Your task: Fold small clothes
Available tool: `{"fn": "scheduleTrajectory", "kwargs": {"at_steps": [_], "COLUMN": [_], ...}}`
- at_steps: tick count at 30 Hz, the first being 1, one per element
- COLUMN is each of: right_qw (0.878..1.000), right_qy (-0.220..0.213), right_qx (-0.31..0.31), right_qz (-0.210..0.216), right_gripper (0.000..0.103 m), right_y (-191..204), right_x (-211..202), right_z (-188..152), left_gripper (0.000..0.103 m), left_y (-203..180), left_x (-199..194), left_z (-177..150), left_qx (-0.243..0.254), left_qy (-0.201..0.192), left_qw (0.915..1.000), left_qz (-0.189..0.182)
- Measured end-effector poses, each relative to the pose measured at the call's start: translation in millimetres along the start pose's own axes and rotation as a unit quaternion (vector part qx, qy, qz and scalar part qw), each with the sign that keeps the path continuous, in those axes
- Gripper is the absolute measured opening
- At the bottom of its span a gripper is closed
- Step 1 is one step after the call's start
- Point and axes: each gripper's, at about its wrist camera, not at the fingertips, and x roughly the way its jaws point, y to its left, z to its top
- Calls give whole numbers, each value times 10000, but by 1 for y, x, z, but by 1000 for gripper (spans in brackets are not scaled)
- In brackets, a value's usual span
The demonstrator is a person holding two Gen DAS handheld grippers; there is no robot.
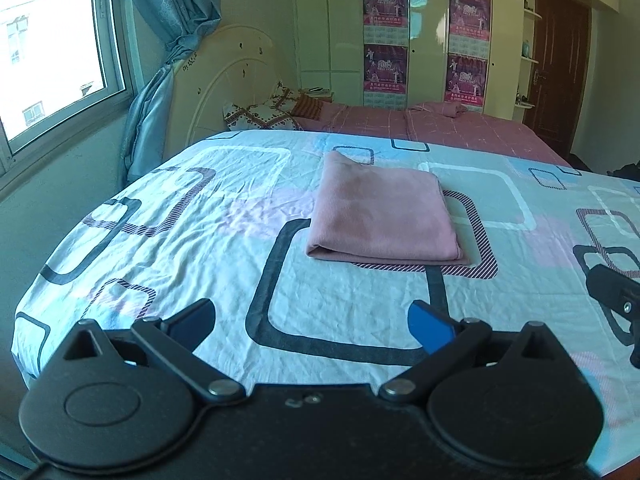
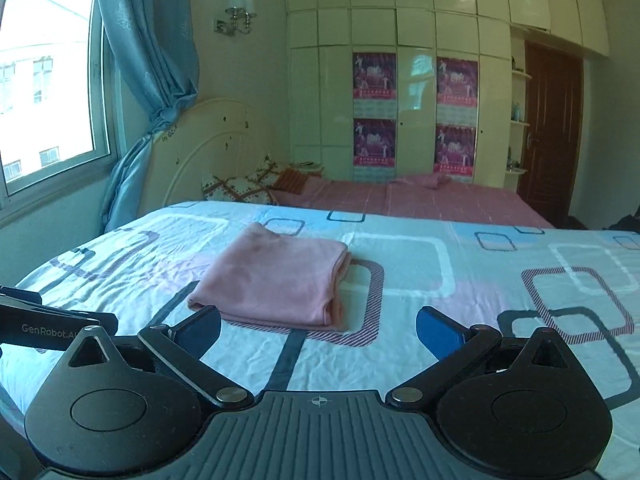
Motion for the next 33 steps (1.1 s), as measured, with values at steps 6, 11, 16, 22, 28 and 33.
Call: {"fn": "scheduleTrajectory", "kwargs": {"at_steps": [6,11,16,22,28,33], "right_qw": [9995,9994,9993,9992,9991,9991], "right_qy": [-308,-351,-293,-355,-358,-375], "right_qx": [-58,-39,201,185,221,211], "right_qz": [57,18,93,58,53,67], "right_gripper": [103,103,103,103,103,102], "right_y": [3,3,-1,1,2,5], "right_x": [-32,-55,-63,-70,-73,-73], "right_z": [4,7,7,3,3,3], "left_gripper": [102,102,102,102,102,102], "left_y": [-2,-2,-5,-4,1,5], "left_x": [-35,-57,-66,-66,-66,-66], "left_z": [-2,-4,-8,-9,-9,-10], "left_qx": [22,-1,102,101,64,37], "left_qy": [-196,-259,-277,-250,-254,-246], "left_qw": [9998,9996,9994,9995,9996,9997], "left_qz": [-3,-124,-181,-174,-128,-83]}}
